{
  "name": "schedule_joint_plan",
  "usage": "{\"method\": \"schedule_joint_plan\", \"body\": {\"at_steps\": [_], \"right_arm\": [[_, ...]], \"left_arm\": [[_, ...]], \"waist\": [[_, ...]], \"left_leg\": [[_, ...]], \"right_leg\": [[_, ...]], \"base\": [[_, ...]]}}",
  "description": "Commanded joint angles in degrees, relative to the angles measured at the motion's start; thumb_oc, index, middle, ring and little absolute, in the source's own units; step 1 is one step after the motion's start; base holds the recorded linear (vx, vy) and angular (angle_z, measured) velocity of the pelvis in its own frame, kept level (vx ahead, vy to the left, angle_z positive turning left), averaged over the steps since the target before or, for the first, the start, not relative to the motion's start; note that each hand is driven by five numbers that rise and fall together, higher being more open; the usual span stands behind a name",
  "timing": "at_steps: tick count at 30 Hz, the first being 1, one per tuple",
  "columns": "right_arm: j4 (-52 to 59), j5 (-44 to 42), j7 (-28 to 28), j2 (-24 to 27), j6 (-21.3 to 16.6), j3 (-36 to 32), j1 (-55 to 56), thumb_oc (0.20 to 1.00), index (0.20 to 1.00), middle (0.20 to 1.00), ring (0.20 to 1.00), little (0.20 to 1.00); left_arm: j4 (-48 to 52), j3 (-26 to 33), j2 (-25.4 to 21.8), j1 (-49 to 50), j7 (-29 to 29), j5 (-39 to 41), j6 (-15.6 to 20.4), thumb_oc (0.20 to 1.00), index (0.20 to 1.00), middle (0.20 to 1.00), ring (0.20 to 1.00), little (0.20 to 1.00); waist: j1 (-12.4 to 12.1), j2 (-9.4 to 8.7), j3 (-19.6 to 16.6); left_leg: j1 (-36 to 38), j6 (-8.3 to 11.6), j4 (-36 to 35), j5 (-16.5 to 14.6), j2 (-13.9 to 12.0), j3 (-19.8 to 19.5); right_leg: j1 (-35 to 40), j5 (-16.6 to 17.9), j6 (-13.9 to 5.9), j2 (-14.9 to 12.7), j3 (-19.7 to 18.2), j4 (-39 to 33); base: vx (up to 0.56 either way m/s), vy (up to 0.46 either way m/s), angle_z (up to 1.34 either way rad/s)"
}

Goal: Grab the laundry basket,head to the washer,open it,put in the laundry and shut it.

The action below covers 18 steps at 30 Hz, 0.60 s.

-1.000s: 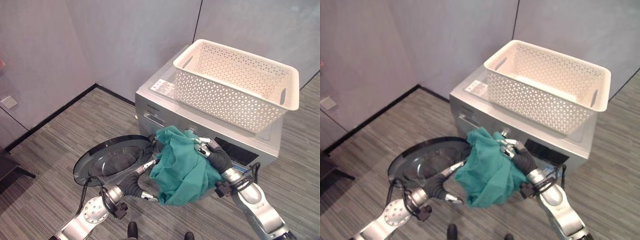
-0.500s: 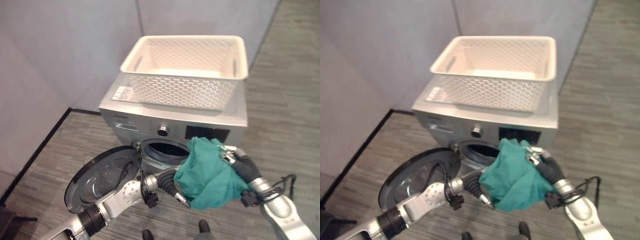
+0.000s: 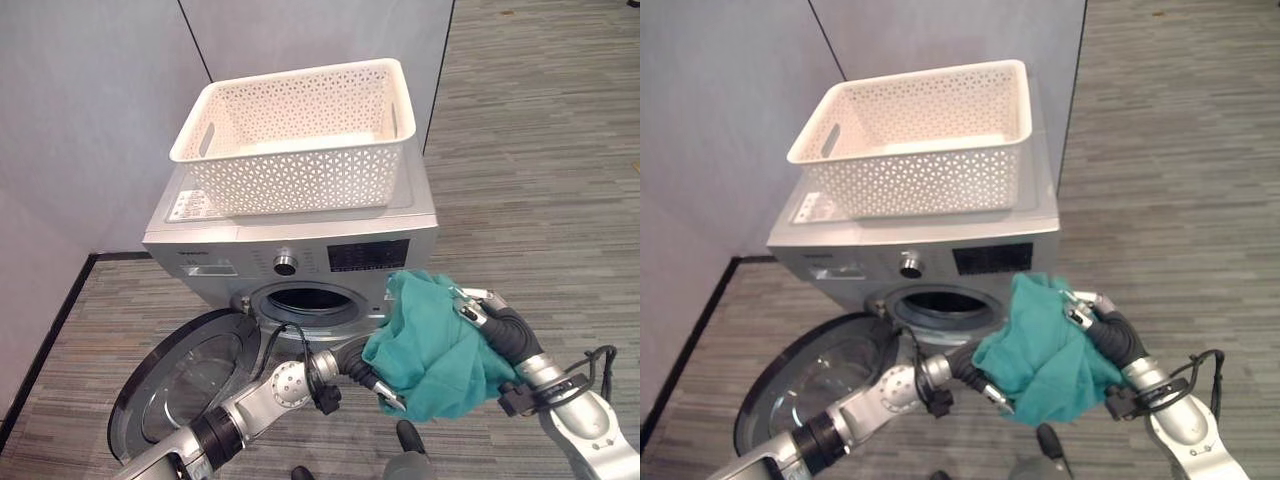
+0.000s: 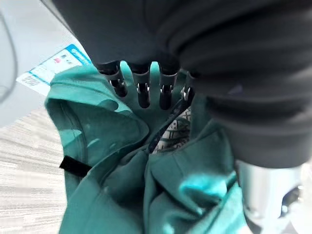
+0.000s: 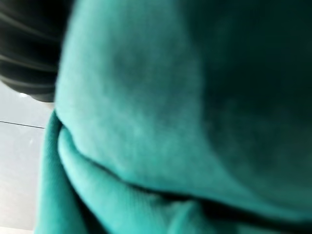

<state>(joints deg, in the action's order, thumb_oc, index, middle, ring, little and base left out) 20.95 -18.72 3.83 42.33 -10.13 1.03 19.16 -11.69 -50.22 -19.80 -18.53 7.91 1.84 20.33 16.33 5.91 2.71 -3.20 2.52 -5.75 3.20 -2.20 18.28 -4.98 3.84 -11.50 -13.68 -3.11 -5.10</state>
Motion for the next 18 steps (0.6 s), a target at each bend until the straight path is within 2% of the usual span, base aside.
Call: {"method": "schedule_joint_plan", "body": {"at_steps": [1, 10, 14, 18], "right_arm": [[1.49, 1.61, -2.38, -1.67, -2.96, -3.95, -5.66, 0.2, 0.2, 0.2, 0.2, 0.2], [-2.43, 3.43, -4.72, -3.78, -2.21, -0.5, -9.54, 0.2, 0.2, 0.2, 0.2, 0.2], [-3.21, 0.43, -6.44, -5.77, -2.79, 0.42, -11.37, 0.2, 0.2, 0.2, 0.2, 0.2], [-3.41, -1.9, -7.98, -7.46, -3.08, 0.17, -10.84, 0.2, 0.2, 0.2, 0.2, 0.2]], "left_arm": [[-1.71, 1.11, 1.19, -2.76, -0.24, 4.75, 1.4, 1.0, 1.0, 1.0, 1.0, 1.0], [-5.34, -2.37, 8.06, -4.38, 0.64, 11.01, -0.3, 1.0, 1.0, 1.0, 1.0, 1.0], [-8.76, -4.95, 12.71, -6.59, -0.39, 12.31, -1.05, 1.0, 1.0, 1.0, 1.0, 1.0], [-10.98, -5.79, 15.41, -7.49, -1.61, 13.27, -1.45, 1.0, 1.0, 1.0, 1.0, 1.0]], "waist": [[-1.3, -3.14, -0.78], [-2.5, -4.42, -1.29], [-2.47, -4.65, -1.21], [-2.43, -4.57, -0.96]], "left_leg": [[1.94, -2.51, 0.75, -9.09, 1.12, -1.91], [2.05, -2.34, 0.75, -8.97, 0.85, -2.96], [1.91, -2.26, 0.75, -8.88, 0.95, -3.17], [1.41, -2.16, 0.75, -8.66, 1.24, -3.73]], "right_leg": [[0.69, -3.65, 1.05, 2.42, 1.91, 0.1], [1.76, -4.15, 1.52, 2.8, 3.25, 0.1], [1.91, -4.22, 1.52, 2.69, 3.71, 0.1], [2.21, -4.27, 1.58, 2.29, 4.79, 0.1]], "base": [[-0.01, -0.038, 0.09], [0.0, -0.029, 0.07], [0.01, -0.017, 0.07], [0.0, -0.003, 0.11]]}}
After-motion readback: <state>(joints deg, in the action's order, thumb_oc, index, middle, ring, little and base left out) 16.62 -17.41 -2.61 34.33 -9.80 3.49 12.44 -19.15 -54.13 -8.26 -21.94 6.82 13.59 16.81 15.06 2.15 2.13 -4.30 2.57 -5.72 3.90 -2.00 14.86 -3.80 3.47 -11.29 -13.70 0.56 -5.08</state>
